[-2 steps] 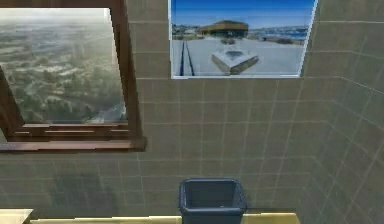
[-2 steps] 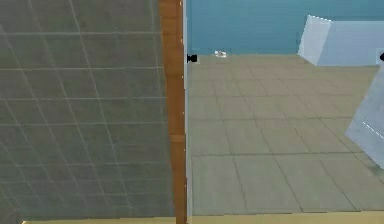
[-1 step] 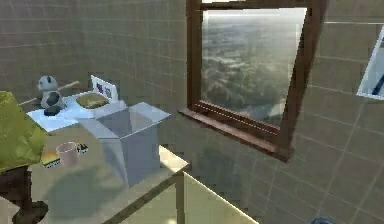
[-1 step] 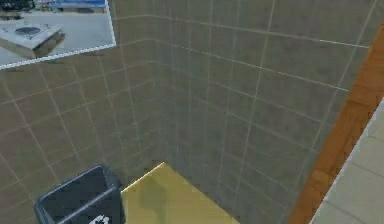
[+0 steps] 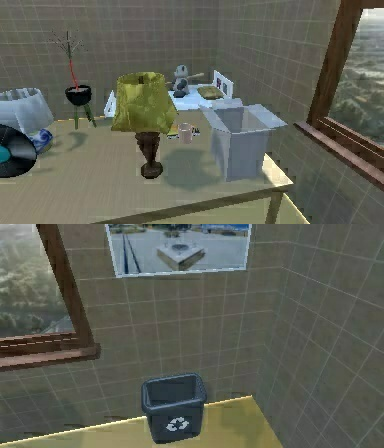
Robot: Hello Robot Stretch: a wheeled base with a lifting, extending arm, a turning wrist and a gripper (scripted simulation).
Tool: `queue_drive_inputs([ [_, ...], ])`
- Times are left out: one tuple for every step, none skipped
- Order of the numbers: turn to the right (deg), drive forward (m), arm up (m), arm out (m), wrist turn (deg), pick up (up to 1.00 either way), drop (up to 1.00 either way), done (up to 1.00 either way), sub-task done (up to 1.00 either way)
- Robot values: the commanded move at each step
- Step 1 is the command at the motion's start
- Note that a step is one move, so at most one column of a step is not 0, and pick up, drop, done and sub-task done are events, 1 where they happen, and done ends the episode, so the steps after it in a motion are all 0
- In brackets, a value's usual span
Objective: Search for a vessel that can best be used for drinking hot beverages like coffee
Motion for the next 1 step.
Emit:
queue_drive_inputs([
  [0.0, 0.00, 0.00, 0.00, 0.0, 0.00, 0.00, 1.00, 0.00],
])
